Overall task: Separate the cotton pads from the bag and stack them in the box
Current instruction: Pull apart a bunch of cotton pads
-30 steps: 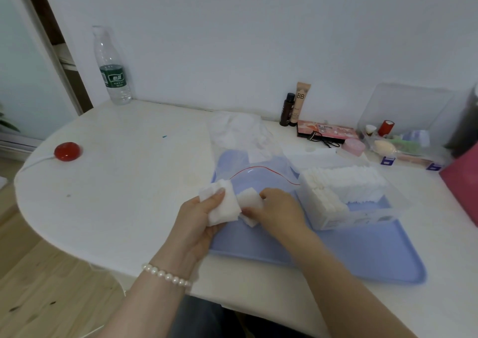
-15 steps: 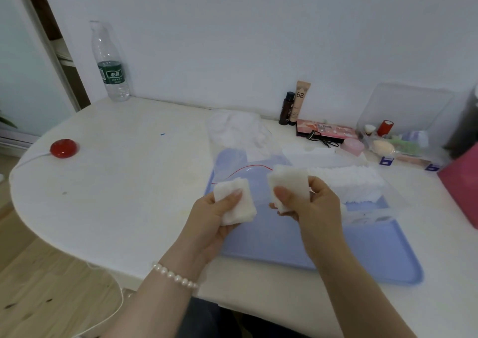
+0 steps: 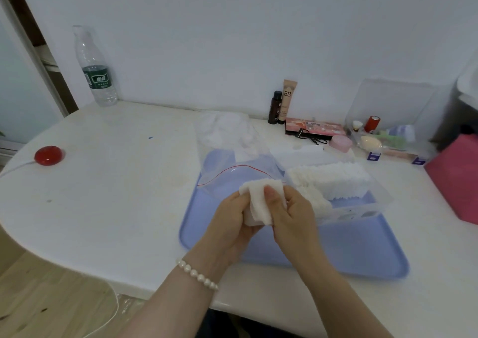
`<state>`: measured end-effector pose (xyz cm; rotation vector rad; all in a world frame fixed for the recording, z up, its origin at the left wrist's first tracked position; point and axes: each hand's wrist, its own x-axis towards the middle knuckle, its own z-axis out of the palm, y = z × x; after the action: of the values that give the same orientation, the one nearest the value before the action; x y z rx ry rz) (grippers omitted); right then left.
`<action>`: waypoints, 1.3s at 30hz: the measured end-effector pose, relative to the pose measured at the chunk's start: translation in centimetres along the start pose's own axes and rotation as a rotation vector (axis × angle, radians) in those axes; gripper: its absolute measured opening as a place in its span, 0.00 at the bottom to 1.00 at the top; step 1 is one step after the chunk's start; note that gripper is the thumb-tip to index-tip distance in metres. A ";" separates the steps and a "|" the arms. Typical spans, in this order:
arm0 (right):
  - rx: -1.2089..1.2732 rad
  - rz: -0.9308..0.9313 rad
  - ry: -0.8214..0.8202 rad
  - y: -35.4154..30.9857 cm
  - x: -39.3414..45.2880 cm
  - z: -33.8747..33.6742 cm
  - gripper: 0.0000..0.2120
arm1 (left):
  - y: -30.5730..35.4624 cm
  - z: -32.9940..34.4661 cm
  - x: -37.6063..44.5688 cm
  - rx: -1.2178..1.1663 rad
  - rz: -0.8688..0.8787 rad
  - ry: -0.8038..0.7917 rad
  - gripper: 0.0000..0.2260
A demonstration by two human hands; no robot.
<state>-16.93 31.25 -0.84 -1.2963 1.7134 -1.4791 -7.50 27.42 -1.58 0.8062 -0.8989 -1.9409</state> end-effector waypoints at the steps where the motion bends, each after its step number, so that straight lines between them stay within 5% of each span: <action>1: -0.048 -0.016 0.009 0.3 0.0 0.1 0.20 | 0.0 0.0 0.0 -0.023 -0.016 -0.001 0.13; 7: -0.384 0.006 0.049 0.4 0.0 -0.4 0.23 | -0.1 0.3 -0.4 -0.070 -0.049 -0.032 0.29; 15: -0.889 0.002 0.044 -0.7 0.6 -0.6 0.32 | -1.7 1.0 -0.3 0.156 0.089 0.009 0.18; 24: -0.658 -0.046 0.107 -1.1 1.7 -2.1 0.27 | 0.4 -0.8 -0.6 0.122 -0.059 -0.275 0.16; 28: -0.353 -0.132 0.034 -1.5 2.6 -4.0 0.19 | 1.2 0.3 -0.4 0.150 -0.088 -0.338 0.18; 31: -0.239 0.017 -0.219 -3.3 3.6 -6.6 0.26 | 1.6 2.0 0.5 0.247 -0.025 -0.331 0.23; 33: -0.233 0.070 -0.250 -4.1 4.0 -8.5 0.30 | 1.7 3.1 1.4 0.275 0.015 -0.290 0.23; 36: -0.199 0.073 -0.258 -4.6 4.3 -11.4 0.15 | 1.5 4.6 2.6 0.298 0.051 -0.267 0.28; 39: -0.181 0.121 -0.232 -3.9 4.5 -13.4 0.12 | 0.8 5.8 3.0 0.401 0.135 -0.220 0.24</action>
<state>-29.00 33.36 7.26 -1.3698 1.7675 -1.0802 -13.16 26.14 1.64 0.7401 -1.4689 -1.7775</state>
